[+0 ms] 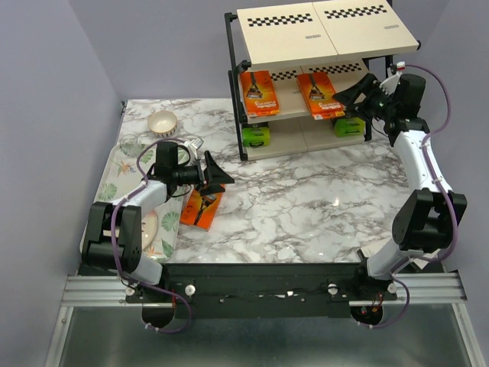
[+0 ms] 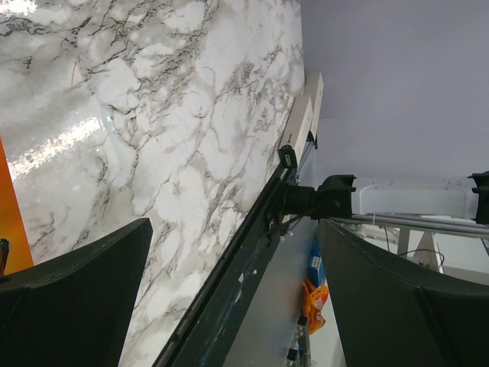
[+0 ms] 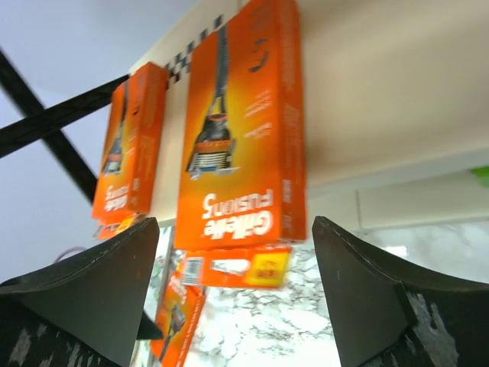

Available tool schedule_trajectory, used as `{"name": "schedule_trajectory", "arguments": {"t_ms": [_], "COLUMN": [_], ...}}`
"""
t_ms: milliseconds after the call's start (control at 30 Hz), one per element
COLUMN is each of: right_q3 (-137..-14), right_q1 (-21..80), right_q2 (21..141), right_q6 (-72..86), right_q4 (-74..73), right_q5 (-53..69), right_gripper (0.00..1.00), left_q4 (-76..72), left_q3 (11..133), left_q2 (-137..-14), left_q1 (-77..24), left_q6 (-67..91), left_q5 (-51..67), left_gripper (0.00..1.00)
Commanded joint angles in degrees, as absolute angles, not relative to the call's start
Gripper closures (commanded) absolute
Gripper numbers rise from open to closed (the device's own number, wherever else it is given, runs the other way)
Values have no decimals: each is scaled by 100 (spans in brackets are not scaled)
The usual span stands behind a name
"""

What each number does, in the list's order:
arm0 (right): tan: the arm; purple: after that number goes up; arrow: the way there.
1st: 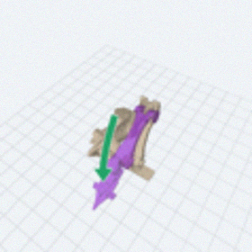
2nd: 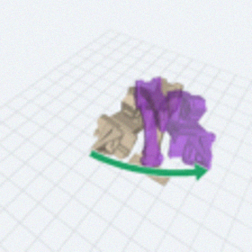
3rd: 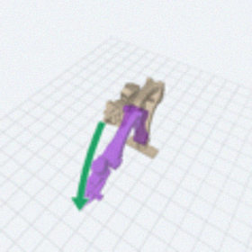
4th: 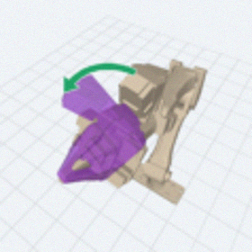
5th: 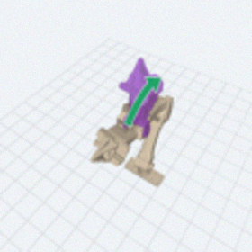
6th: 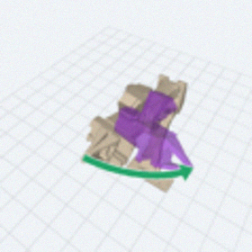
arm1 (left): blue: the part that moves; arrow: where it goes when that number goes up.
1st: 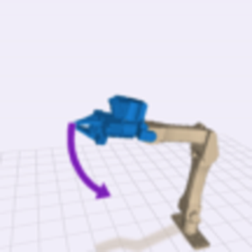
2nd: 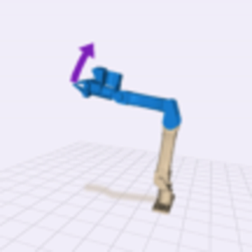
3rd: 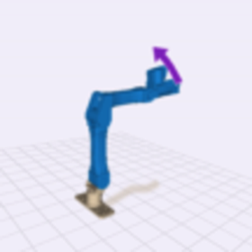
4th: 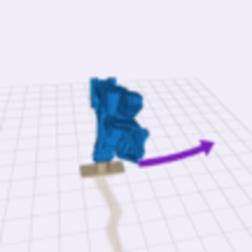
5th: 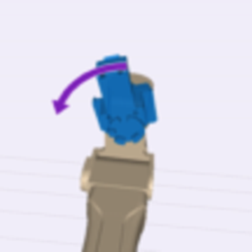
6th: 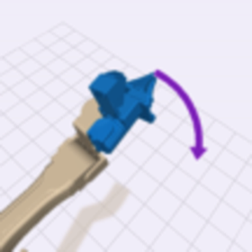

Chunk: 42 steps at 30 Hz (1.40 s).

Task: Place and organize the shaving razors onto the shelf

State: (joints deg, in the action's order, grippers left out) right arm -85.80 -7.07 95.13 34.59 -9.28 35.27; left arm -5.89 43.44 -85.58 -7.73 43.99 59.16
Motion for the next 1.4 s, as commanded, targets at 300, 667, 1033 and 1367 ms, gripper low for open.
{"name": "schedule_trajectory", "arguments": {"t_ms": [300,667,1033,1367], "right_q3": [-7620,-7822,-8209,-8262], "right_q1": [-668,-650,-650,-668], "right_q2": [8912,9377,9878,9888], "right_q6": [3788,4446,5255,6178], "right_q4": [-1152,-686,-852,-862], "right_q5": [3278,3639,3331,3015], "right_gripper": [54,80,99,99], "left_q4": [-782,-449,-9,448], "left_q3": [4324,4280,4438,4605], "left_q2": [-8508,-8499,-8508,-8657], "left_q1": [-765,-765,-756,-747], "left_q6": [4588,4280,3832,3472], "left_q5": [5792,5678,5599,5511], "left_gripper": [1,1,1,1]}}
